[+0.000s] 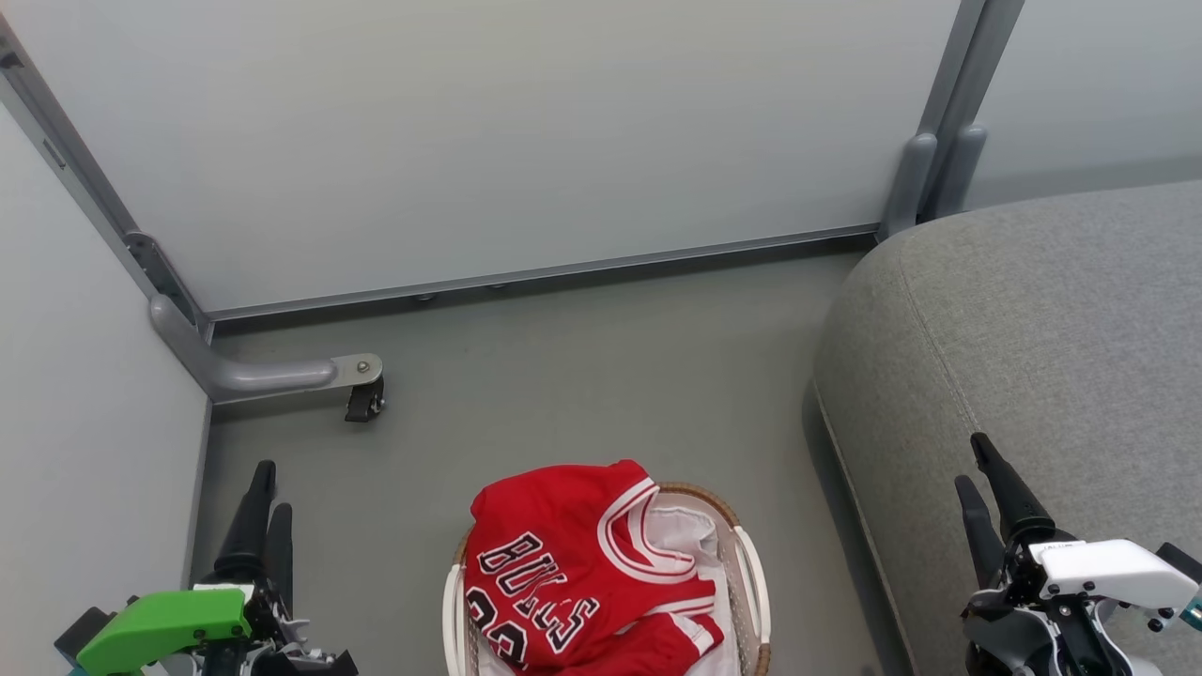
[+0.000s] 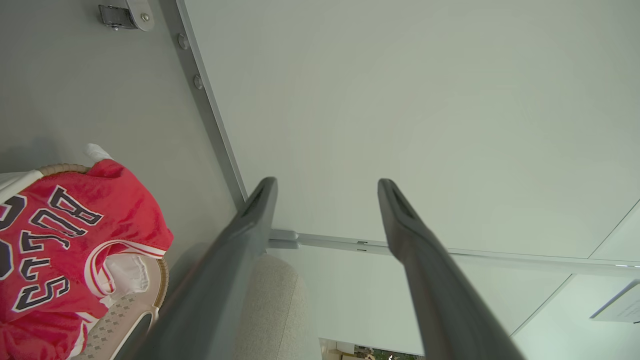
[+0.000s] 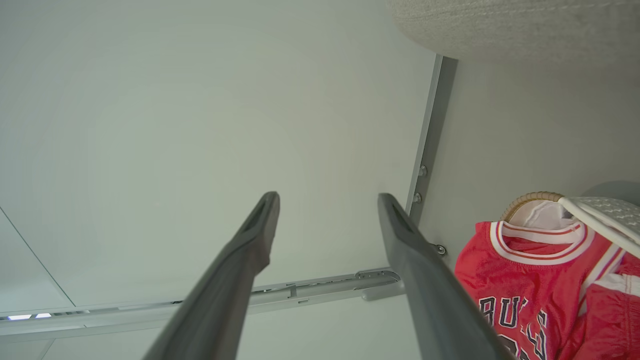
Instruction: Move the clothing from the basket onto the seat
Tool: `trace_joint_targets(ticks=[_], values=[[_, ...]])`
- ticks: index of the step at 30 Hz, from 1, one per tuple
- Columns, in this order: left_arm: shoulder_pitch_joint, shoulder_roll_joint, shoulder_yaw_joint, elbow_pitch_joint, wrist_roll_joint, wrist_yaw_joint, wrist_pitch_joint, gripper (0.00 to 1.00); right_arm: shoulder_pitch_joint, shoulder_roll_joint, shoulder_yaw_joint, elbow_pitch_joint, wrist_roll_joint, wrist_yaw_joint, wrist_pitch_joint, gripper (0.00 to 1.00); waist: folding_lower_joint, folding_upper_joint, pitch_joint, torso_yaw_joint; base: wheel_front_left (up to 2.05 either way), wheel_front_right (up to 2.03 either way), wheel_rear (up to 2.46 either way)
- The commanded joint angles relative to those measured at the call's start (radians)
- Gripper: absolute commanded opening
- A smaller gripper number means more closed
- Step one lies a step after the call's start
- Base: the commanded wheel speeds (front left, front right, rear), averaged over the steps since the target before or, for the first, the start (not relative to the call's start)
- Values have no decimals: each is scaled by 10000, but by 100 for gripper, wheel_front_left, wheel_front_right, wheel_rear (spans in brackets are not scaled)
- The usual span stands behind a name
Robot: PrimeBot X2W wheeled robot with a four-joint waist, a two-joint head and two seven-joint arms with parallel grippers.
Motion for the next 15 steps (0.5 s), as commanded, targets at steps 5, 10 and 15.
trace_joint_targets(ticks=[5, 10, 15], values=[[-91, 28, -319, -186, 128, -7, -332, 100, -32, -57, 179, -98, -184, 2, -337, 100, 0, -1, -12, 0, 0, 0, 0], [-51, 36, -549, -198, 271, -10, -566, 100, 15, -68, 203, -35, -536, 2, -572, 100, 0, -1, -25, 1, 0, 0, 0], [-32, 44, -729, -249, 672, -13, -799, 100, 35, -79, 115, -41, -1212, 3, -806, 100, 0, -1, -42, 3, 0, 0, 0]])
